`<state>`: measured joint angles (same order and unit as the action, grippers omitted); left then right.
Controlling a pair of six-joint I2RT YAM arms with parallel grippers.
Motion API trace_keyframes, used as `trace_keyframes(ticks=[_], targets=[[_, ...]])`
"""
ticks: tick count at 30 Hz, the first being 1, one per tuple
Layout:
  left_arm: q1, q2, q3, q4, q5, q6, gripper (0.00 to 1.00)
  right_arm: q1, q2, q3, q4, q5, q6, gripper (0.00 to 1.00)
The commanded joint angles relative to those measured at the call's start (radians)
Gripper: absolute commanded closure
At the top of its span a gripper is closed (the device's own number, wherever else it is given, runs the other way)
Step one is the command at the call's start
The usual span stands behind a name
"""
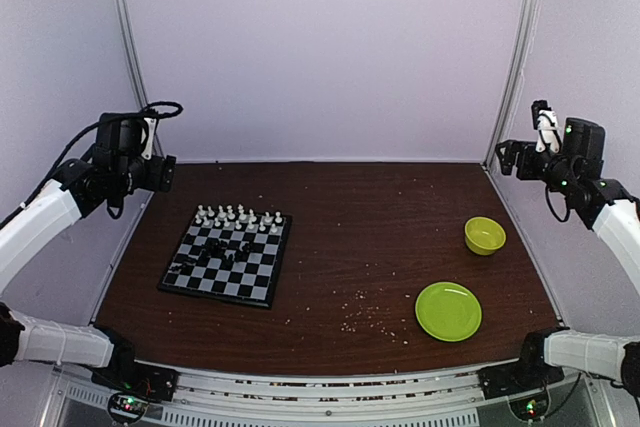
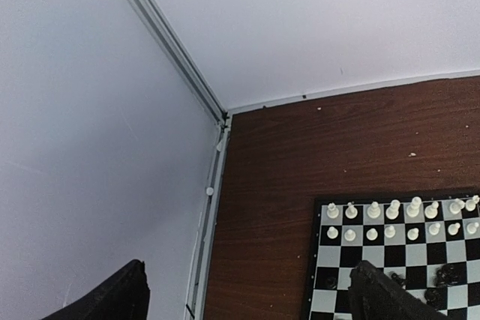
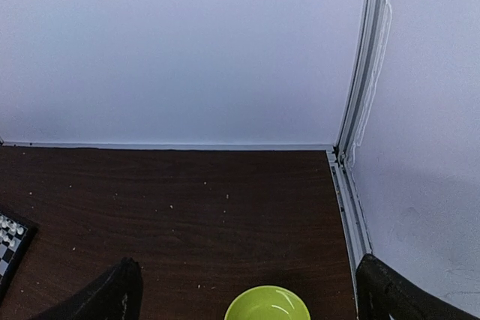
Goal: Set up the chess pieces on the board
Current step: Position the chessboard at the center of the board.
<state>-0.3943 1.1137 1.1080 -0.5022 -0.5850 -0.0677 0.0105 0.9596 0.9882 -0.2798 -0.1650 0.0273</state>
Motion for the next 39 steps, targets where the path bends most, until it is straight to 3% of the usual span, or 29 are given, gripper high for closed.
trace_keyframes(ticks=[1, 6, 13, 15, 19, 21, 30, 39], targets=[[0.072, -0.037, -0.066, 0.106, 0.037, 0.008, 0.07, -0.024, -0.008, -0.088, 0.083, -0.068, -0.054, 0.0], [0.182, -0.006, -0.09, 0.106, 0.119, -0.029, 0.18, 0.001, 0.028, -0.124, 0.064, -0.173, -0.11, 0.09], [0.349, 0.126, -0.041, 0.065, 0.269, -0.085, 0.45, 0.218, 0.164, -0.059, -0.008, -0.183, -0.22, 0.24], [0.39, 0.175, -0.027, 0.053, 0.307, -0.097, 0.55, 0.306, 0.233, -0.025, -0.034, -0.176, -0.259, 0.31], [0.468, 0.266, -0.002, 0.041, 0.385, -0.123, 0.88, 0.469, 0.411, 0.084, -0.114, -0.158, -0.295, 0.45], [0.501, 0.316, 0.009, 0.039, 0.438, -0.137, 0.94, 0.535, 0.502, 0.137, -0.131, -0.169, -0.285, 0.49], [0.565, 0.602, 0.102, -0.015, 0.657, -0.142, 1.0, 0.737, 0.861, 0.39, -0.168, -0.176, -0.173, 0.57], [0.561, 0.757, 0.137, -0.032, 0.838, -0.104, 1.0, 0.76, 1.025, 0.562, -0.259, -0.182, -0.1, 0.56]])
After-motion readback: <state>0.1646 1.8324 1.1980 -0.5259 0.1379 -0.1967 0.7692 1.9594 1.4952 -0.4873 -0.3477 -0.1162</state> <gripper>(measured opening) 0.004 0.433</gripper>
